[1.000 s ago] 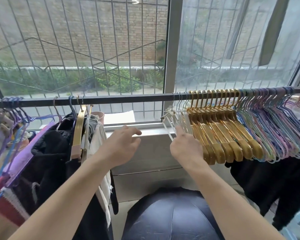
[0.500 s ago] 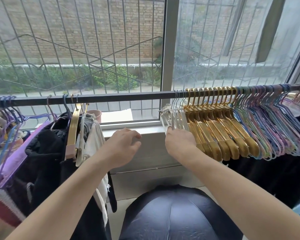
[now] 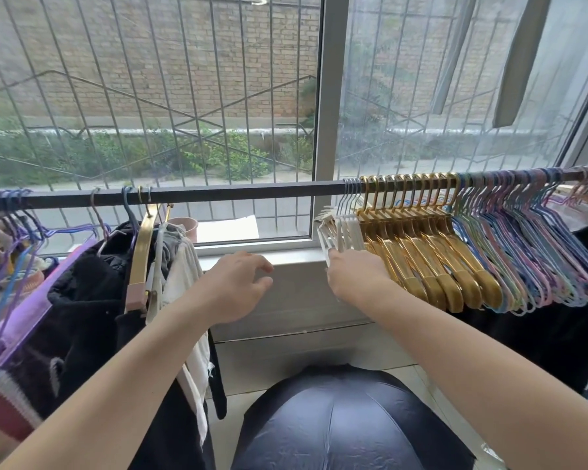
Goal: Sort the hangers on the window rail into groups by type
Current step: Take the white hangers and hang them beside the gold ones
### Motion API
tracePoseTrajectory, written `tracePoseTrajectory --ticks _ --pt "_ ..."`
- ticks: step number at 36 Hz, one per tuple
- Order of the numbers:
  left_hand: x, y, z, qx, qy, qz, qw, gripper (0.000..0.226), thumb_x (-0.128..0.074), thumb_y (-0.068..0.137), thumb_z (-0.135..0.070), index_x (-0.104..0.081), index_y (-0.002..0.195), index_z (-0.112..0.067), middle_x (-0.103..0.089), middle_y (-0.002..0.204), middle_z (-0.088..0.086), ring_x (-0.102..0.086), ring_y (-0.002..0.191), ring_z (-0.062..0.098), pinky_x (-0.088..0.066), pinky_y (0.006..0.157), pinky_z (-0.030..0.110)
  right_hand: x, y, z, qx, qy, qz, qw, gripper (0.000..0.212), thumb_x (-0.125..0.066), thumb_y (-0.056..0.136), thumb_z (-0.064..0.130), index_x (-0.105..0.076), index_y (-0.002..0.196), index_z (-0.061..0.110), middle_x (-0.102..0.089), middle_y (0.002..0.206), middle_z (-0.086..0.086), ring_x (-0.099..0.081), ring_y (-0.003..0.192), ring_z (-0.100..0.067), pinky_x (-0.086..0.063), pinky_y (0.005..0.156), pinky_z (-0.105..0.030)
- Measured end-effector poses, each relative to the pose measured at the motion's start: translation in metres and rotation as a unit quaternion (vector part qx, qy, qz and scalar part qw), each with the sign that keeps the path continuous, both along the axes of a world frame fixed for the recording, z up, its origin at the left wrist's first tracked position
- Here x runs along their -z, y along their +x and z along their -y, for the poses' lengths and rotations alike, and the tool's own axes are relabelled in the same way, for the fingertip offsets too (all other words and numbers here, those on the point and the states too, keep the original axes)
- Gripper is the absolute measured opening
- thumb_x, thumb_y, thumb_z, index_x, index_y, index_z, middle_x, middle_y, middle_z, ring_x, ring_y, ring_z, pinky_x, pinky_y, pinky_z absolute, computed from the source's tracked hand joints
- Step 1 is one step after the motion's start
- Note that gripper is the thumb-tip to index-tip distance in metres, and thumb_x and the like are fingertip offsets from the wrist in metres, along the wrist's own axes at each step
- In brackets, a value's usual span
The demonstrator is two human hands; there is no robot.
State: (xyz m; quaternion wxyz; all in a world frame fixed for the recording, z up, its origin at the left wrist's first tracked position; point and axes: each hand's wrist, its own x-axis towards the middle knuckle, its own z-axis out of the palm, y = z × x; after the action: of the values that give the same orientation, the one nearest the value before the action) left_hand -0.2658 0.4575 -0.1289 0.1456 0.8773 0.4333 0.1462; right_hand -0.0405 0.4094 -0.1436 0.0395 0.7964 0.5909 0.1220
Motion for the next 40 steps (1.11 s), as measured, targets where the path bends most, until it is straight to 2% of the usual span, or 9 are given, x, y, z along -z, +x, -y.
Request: tracePoseTrajectory --ticks 4,7,9,11,15,18,27,35,40 --pt "-0.008 0.006 0.000 -0.001 0.003 0.001 1.000 0.032 -0.050 0.105 -0.038 -0.062 0.134 -0.028 -0.055 0.136 -0.004 -0.053 0.121 0.018 -0.041 0.097 0.030 -0.010 0.006 0.001 -0.030 0.010 0.023 0.999 0.057 -0.062 0.096 0.025 -0.039 0.147 0.014 -0.066 0.108 -0.008 -0.059 0.081 -0.030 -0.041 0.054 -0.035" --pt "-0.010 0.008 0.001 -0.001 0.003 0.007 1.000 0.034 -0.050 0.105 -0.039 -0.057 0.138 -0.032 -0.053 0.142 -0.004 -0.051 0.129 0.019 -0.041 0.105 0.034 -0.018 0.009 0.005 -0.032 0.052 -0.015 0.998 0.036 -0.043 0.105 0.027 -0.043 0.139 0.014 -0.067 0.099 -0.009 -0.061 0.079 -0.029 -0.050 0.063 -0.037" --pt "-0.009 0.011 0.003 0.003 0.000 0.006 1.000 0.036 -0.050 0.105 -0.039 -0.055 0.140 -0.032 -0.052 0.142 -0.005 -0.052 0.126 0.018 -0.041 0.101 0.032 -0.022 0.011 0.009 -0.042 0.062 -0.037 0.996 0.029 -0.039 0.107 0.029 -0.048 0.130 0.014 -0.065 0.098 -0.008 -0.062 0.081 -0.029 -0.048 0.064 -0.038" --pt "-0.006 0.015 0.007 0.007 -0.003 0.003 1.000 0.036 -0.050 0.105 -0.039 -0.054 0.140 -0.032 -0.052 0.141 -0.005 -0.052 0.123 0.017 -0.041 0.097 0.031 -0.024 0.011 0.015 -0.050 0.058 -0.053 0.996 0.030 -0.039 0.107 0.031 -0.048 0.131 0.014 -0.065 0.097 -0.007 -0.063 0.083 -0.029 -0.050 0.066 -0.039" --pt "0.001 0.023 0.010 0.019 -0.004 -0.013 1.000 0.038 -0.051 0.105 -0.039 -0.055 0.141 -0.030 -0.052 0.144 -0.004 -0.049 0.133 0.019 -0.040 0.110 0.037 -0.028 0.011 0.028 -0.060 0.039 -0.086 0.994 0.042 -0.039 0.107 0.034 -0.040 0.145 0.016 -0.067 0.103 -0.010 -0.064 0.090 -0.032 -0.052 0.071 -0.041" --pt "0.001 0.028 0.013 0.026 -0.008 -0.014 1.000 0.038 -0.052 0.104 -0.039 -0.055 0.141 -0.030 -0.054 0.142 -0.005 -0.048 0.135 0.018 -0.038 0.113 0.038 -0.034 0.013 0.038 -0.060 0.037 -0.097 0.993 0.033 -0.040 0.107 0.032 -0.050 0.132 0.013 -0.065 0.102 -0.010 -0.062 0.085 -0.030 -0.052 0.071 -0.039" --pt "-0.028 0.065 0.038 0.038 -0.002 -0.030 0.999 0.036 -0.049 0.106 -0.038 -0.058 0.139 -0.027 -0.060 0.140 -0.004 -0.057 0.125 0.022 -0.047 0.103 0.037 -0.056 0.044 0.071 -0.018 0.059 -0.124 0.990 0.015 -0.045 0.103 0.025 -0.057 0.102 0.016 -0.062 0.088 -0.002 -0.061 0.078 -0.021 -0.053 0.069 -0.037" --pt "-0.047 0.105 0.097 0.025 0.036 -0.024 0.999 0.025 -0.055 0.102 -0.035 -0.069 0.121 -0.028 -0.069 0.121 -0.004 -0.064 0.103 0.019 -0.052 0.090 0.034 -0.066 0.092 0.126 0.004 0.052 -0.115 0.992 0.015 -0.046 0.097 0.018 -0.060 0.094 0.014 -0.063 0.088 -0.004 -0.062 0.076 -0.022 -0.050 0.062 -0.035" --pt "-0.057 0.131 0.147 -0.009 0.044 0.014 0.999 0.021 -0.056 0.101 -0.034 -0.072 0.114 -0.029 -0.071 0.108 -0.006 -0.067 0.094 0.014 -0.056 0.086 0.033 -0.077 0.128 0.171 -0.032 0.060 -0.138 0.988 0.017 -0.049 0.096 0.020 -0.065 0.096 0.013 -0.067 0.089 -0.002 -0.067 0.079 -0.021 -0.061 0.075 -0.040"
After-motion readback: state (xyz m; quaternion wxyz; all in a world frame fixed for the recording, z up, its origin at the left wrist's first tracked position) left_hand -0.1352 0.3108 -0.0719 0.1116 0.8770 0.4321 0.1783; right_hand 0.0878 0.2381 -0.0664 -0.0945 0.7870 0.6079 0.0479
